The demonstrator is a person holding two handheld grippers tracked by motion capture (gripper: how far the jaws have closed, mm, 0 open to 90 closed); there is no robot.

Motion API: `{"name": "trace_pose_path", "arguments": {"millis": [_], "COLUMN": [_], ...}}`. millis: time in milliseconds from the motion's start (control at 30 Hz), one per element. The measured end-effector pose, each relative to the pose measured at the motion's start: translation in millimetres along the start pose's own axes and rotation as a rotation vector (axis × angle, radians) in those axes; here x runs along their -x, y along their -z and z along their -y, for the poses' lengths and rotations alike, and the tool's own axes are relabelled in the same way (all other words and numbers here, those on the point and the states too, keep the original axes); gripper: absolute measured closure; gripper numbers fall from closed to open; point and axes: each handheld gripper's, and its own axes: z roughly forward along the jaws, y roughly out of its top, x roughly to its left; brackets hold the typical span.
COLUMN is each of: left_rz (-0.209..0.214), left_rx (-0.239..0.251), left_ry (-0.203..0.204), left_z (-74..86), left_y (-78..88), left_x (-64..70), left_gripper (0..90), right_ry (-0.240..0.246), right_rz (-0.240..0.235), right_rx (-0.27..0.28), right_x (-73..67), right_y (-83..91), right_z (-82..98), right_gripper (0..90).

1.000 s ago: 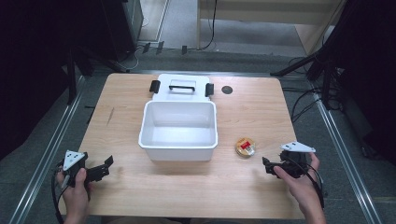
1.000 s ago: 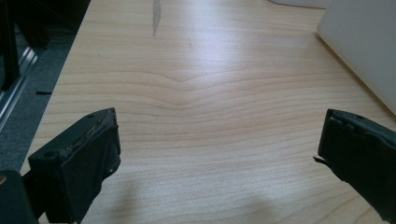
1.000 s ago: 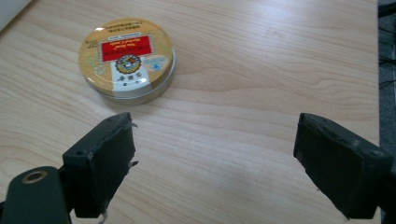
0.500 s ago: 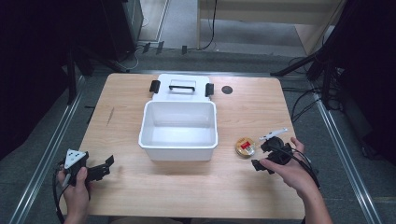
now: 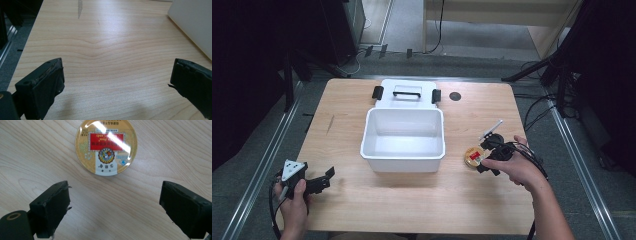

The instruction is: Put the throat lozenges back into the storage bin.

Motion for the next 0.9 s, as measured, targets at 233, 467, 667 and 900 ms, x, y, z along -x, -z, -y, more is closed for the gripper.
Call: {"name": "trace_pose_path", "arguments": {"millis": [233,467,667,900], "left_rz": [0.002,0.004,0.005,0.004], "left_rx": [0.000,-0.003,-0.005,-0.008], "left_ry": [0.002,0.003,0.004,0.003], "left_z": [0.0,-0.1,-0.2,-0.4], "left_y": [0.0,0.0,-0.2,-0.5], "left_x": [-0.3,-0.8,-1.0,-1.1], "left_gripper": [0.0,0.0,0.0,0.0], "right_ry": [-0.011,-0.005,-0.028,-0.058], "right_rz": [-0.008,-0.012,-0.002,-0.022], "right_rx": [-0.047,-0.079,-0.106,-0.118], "right_x": [0.3,-6.6,-9.3,-9.0], "right_y": [-0.7,-8.7,-18.7,-24.5], "right_z": [-16.4,-32.7,-42.0,-49.3], "right_gripper": [8.5,7.0,10.1,13.8]}}
